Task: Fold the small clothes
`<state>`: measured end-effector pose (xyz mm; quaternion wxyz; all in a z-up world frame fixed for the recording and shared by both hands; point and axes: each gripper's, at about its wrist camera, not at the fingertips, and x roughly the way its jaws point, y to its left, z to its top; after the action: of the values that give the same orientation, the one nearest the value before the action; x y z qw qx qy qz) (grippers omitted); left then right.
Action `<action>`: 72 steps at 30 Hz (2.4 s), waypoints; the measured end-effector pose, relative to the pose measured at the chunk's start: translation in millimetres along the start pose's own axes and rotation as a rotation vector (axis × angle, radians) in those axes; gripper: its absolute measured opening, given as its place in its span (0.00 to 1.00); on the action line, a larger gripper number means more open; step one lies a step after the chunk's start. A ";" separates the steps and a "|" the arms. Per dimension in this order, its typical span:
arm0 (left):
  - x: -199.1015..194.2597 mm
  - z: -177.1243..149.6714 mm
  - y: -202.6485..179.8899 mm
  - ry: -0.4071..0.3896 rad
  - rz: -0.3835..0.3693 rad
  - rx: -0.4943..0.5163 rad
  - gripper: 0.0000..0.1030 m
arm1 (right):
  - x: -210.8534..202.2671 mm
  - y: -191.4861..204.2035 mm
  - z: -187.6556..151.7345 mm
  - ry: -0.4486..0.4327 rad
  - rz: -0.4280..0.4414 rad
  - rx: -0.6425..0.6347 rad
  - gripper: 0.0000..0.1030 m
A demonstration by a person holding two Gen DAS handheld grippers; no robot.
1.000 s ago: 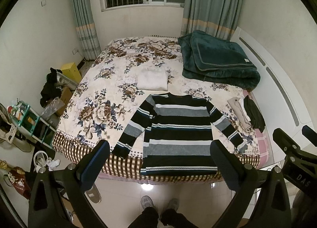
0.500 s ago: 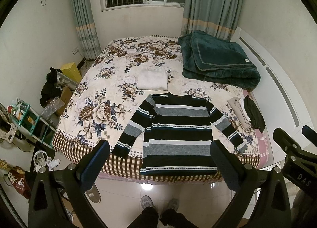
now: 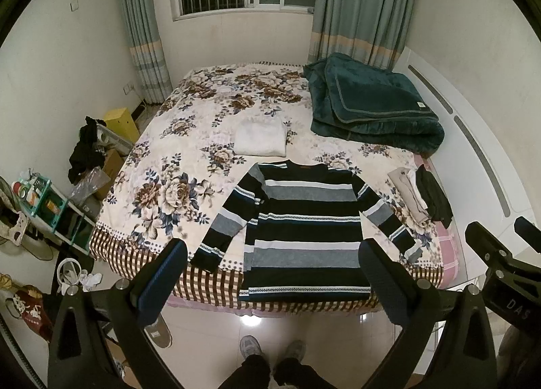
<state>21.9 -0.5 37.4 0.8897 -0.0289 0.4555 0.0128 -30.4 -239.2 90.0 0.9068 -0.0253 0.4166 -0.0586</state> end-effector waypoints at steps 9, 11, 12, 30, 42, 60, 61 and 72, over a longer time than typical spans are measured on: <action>3.3 8.2 -0.5 -0.008 0.006 0.005 1.00 | 1.3 -4.4 2.1 0.005 -0.001 0.012 1.00; 13.6 7.6 4.2 -0.022 0.011 0.007 1.00 | 3.2 -13.3 12.0 0.016 0.000 0.044 1.00; 19.6 11.6 5.4 -0.040 0.016 0.008 1.00 | 5.5 -12.8 19.3 0.018 0.002 0.058 1.00; 311.8 15.1 -24.0 0.058 0.199 0.067 1.00 | 355.4 -232.3 -103.2 0.374 -0.155 0.765 0.96; 542.0 -36.2 -69.5 0.343 0.305 0.024 1.00 | 655.0 -417.4 -285.1 0.567 -0.144 1.307 0.91; 649.2 -37.9 -133.7 0.394 0.234 0.072 1.00 | 695.4 -484.0 -260.9 0.493 -0.119 1.228 0.36; 651.1 -38.4 -134.7 0.400 0.229 0.071 1.00 | 695.2 -486.2 -265.3 0.475 -0.116 1.283 0.42; 674.7 -56.9 -107.0 0.462 0.224 0.017 1.00 | 716.6 -474.8 -324.7 0.226 -0.020 1.719 0.61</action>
<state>375.7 -113.2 -538.9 0.7552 0.0271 0.6472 0.1006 145.8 -800.5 -615.9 0.5641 0.6713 0.3150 -0.3633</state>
